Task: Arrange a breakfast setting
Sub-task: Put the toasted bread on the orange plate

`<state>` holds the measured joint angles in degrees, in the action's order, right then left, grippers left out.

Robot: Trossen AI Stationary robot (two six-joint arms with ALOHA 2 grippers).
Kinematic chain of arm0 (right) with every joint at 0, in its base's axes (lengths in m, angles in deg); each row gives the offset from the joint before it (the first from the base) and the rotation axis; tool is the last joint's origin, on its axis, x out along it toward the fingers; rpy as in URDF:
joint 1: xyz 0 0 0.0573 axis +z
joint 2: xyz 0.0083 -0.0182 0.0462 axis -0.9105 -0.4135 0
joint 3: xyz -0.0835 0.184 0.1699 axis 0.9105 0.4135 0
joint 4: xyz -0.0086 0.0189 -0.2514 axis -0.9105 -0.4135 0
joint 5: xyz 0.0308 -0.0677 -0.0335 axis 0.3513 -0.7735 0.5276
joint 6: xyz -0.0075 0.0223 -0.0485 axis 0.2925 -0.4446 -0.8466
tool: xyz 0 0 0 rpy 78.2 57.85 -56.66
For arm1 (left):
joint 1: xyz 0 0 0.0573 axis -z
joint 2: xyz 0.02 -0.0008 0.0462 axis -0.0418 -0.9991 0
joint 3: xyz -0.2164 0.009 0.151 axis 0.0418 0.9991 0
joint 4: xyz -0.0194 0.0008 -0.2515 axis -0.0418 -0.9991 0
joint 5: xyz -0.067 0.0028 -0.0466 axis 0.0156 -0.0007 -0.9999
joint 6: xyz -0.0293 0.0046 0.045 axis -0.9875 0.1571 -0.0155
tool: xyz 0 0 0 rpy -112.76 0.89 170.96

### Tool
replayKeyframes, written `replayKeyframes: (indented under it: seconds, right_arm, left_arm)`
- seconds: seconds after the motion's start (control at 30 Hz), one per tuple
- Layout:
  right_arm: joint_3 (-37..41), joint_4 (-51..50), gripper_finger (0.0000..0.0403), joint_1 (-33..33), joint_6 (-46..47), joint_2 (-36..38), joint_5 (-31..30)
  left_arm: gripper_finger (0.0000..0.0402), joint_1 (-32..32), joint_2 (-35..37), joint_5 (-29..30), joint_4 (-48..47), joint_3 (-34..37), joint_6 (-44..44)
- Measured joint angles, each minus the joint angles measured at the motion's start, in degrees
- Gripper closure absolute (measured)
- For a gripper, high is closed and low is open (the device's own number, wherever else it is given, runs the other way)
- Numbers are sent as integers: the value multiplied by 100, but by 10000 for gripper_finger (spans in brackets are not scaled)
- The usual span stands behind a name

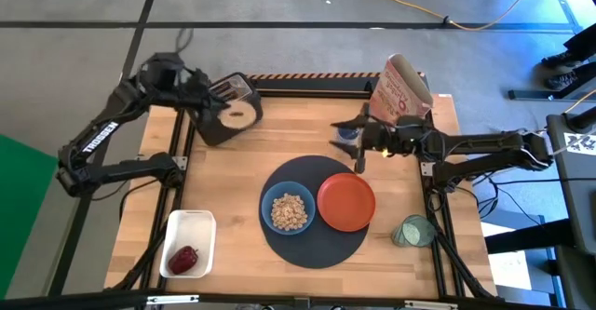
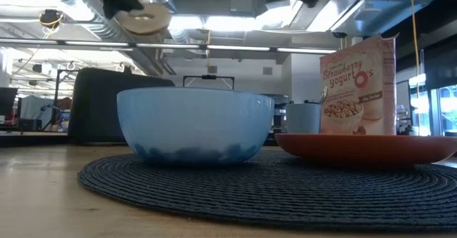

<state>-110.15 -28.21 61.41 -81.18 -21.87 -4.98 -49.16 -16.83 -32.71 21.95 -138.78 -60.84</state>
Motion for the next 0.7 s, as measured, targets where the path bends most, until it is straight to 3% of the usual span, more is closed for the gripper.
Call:
replayKeyframes:
  seconds: [0.13,0.3,0.43,0.53,0.7]
  right_arm:
    - [-3,519,153,1,390,-339,436]
    - [-252,546,121,-215,1088,-779,331]
    - [-361,675,117,-449,1713,-1222,349]
    - [-363,953,117,-666,2154,-1489,712]
    - [-365,1141,116,-949,2410,-1739,1219]
  left_arm:
    - [356,711,-187,144,411,345,-191]
    - [356,1615,-511,301,1576,651,-490]
    - [356,2229,-873,709,2457,674,-890]
    - [356,2526,-1194,1076,2914,674,-1243]
    - [356,2807,-1721,1173,3214,674,-1537]
